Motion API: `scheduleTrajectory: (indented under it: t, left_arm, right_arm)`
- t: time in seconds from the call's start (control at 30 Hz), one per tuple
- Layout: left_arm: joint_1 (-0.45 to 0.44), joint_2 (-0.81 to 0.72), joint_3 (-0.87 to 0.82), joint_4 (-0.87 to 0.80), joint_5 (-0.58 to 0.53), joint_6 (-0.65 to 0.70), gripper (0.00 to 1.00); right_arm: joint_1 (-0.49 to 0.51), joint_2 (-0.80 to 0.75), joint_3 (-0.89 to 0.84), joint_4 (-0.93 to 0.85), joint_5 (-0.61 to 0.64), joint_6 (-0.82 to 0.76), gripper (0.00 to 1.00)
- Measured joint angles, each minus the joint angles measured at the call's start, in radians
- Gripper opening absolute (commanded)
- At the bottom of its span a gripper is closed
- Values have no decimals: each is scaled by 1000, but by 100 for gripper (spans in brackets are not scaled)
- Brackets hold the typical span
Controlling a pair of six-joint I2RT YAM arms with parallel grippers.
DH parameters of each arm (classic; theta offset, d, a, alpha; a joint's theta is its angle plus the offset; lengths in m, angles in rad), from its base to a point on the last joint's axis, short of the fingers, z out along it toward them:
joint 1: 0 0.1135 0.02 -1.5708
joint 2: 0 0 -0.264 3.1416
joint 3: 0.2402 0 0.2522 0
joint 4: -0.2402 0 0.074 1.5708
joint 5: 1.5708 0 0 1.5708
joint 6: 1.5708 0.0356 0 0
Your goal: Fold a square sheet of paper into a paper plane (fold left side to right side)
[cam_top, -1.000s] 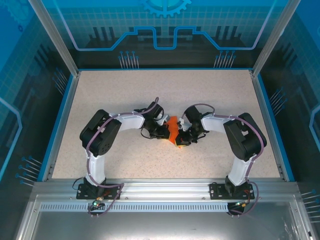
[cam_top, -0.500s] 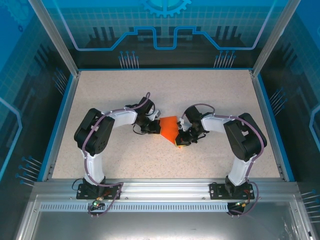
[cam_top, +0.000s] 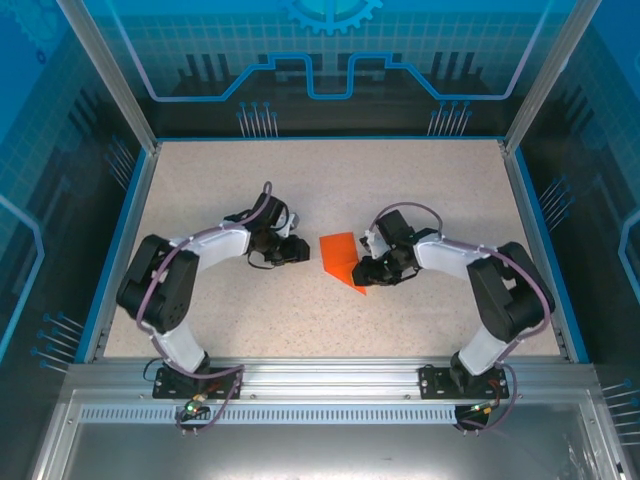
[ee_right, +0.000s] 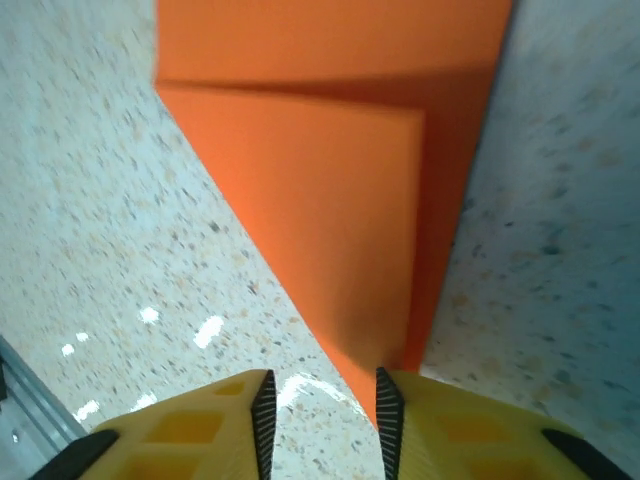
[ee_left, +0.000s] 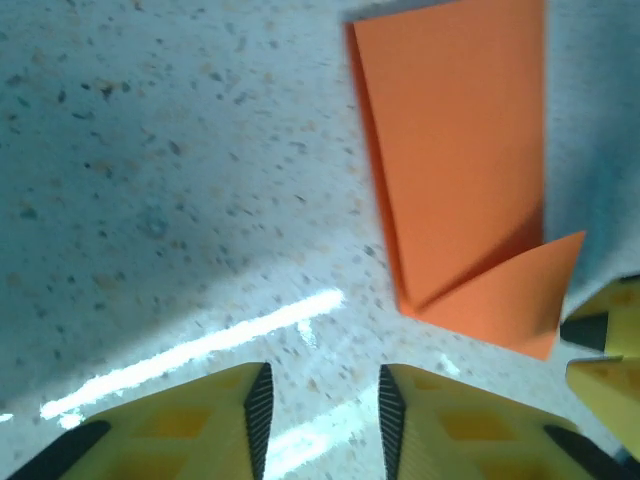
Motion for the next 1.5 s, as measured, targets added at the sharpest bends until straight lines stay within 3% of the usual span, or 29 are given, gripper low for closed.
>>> scheduleTrajectory:
  t: [0.1, 0.23, 0.77, 1.1, 1.23, 1.5]
  left_arm:
    - [0, -54, -46, 59, 25, -73, 47]
    - [-6, -59, -94, 149, 74, -175, 50]
    - [-90, 84, -108, 295, 137, -340, 52]
    - [-125, 148, -50, 321, 161, -366, 41]
    - [-130, 154, -35, 322, 167, -367, 32]
    - [-131, 154, -10, 320, 170, -367, 25]
  right_arm:
    - [-1, -52, 2, 4, 65, -25, 56]
    - [-2, -34, 32, 7, 115, -55, 58]
    - [-2, 76, 74, 51, 202, -72, 47]
    - [-2, 77, 74, 53, 220, -72, 46]
    - [-2, 76, 73, 58, 228, -72, 47]
    - [-1, -29, -6, 80, 255, -76, 55]
